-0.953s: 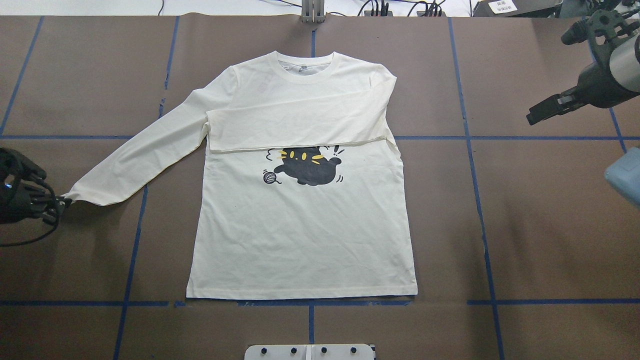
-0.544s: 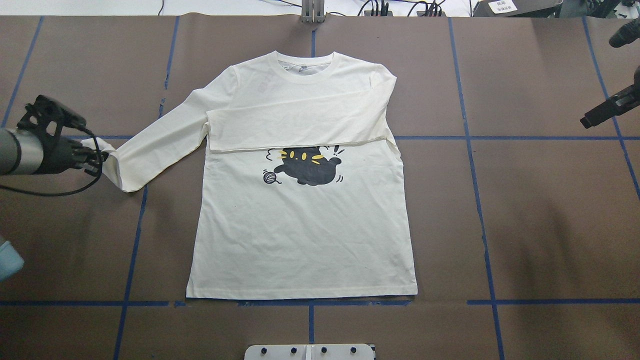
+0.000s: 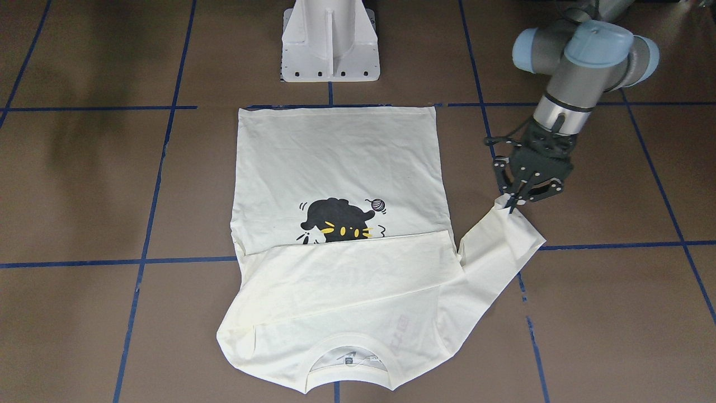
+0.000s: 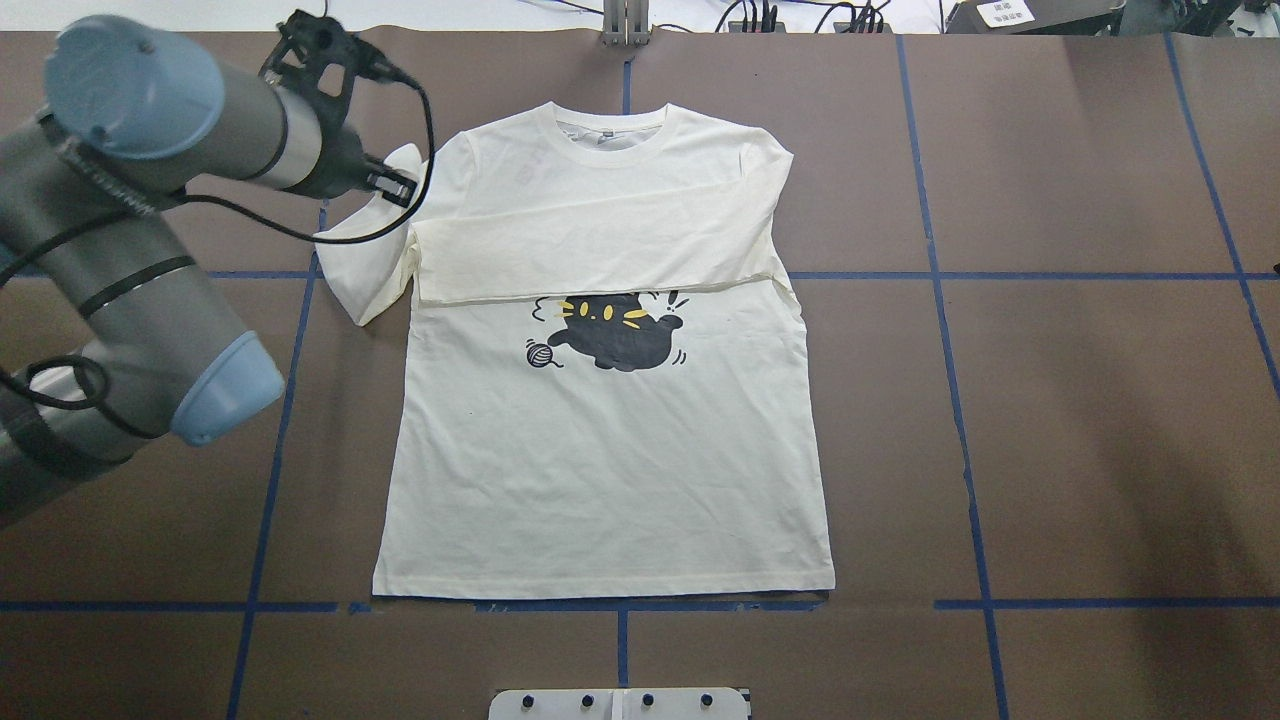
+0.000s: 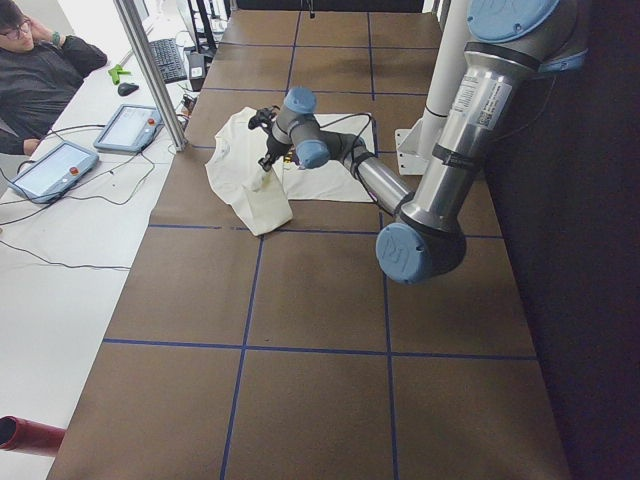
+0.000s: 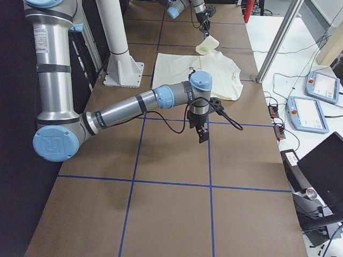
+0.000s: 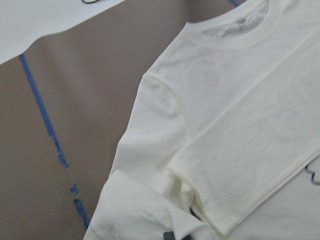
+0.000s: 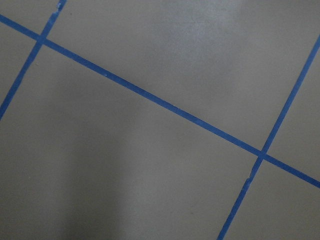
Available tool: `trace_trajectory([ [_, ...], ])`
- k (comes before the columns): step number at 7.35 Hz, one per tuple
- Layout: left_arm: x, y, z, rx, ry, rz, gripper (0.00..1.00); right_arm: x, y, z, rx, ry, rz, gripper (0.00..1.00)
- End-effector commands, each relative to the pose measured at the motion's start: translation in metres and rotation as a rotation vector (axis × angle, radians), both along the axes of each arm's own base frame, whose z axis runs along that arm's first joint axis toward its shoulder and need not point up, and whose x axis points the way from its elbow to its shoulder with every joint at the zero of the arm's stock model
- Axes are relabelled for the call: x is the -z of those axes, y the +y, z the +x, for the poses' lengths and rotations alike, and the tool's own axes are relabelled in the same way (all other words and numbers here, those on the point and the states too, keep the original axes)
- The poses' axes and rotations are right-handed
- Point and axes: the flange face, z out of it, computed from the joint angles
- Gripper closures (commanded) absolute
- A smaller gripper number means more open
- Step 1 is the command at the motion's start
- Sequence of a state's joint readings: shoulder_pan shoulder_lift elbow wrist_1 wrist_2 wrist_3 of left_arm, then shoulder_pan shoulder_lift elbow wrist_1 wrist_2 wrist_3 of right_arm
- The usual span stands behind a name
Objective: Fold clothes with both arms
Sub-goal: 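Lift the sleeve with the left gripper and fold it across the shirt body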
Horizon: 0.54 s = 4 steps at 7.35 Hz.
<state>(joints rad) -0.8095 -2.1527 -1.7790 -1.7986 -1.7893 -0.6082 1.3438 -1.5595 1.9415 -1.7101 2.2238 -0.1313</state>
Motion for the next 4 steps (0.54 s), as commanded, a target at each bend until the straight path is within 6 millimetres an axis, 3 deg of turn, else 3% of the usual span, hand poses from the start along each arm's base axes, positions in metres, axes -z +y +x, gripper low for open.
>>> trace_trajectory([
  [1, 0.127, -0.002, 0.055, 0.101, 0.016, -0.054, 1.0, -0.01, 0.005, 0.006, -0.007, 0.002, -0.016, 0.0],
  [2, 0.169, -0.02, 0.106, 0.18, -0.009, -0.063, 1.0, -0.01, 0.005, 0.01, -0.016, 0.001, -0.018, 0.0],
  [3, 0.174, -0.005, 0.166, 0.208, -0.042, -0.053, 1.0, -0.01, 0.005, 0.011, -0.02, 0.002, -0.019, 0.0],
  [4, 0.158, 0.022, 0.216, 0.225, -0.048, 0.0, 1.0, -0.01, 0.005, 0.011, -0.024, 0.002, -0.021, 0.0],
])
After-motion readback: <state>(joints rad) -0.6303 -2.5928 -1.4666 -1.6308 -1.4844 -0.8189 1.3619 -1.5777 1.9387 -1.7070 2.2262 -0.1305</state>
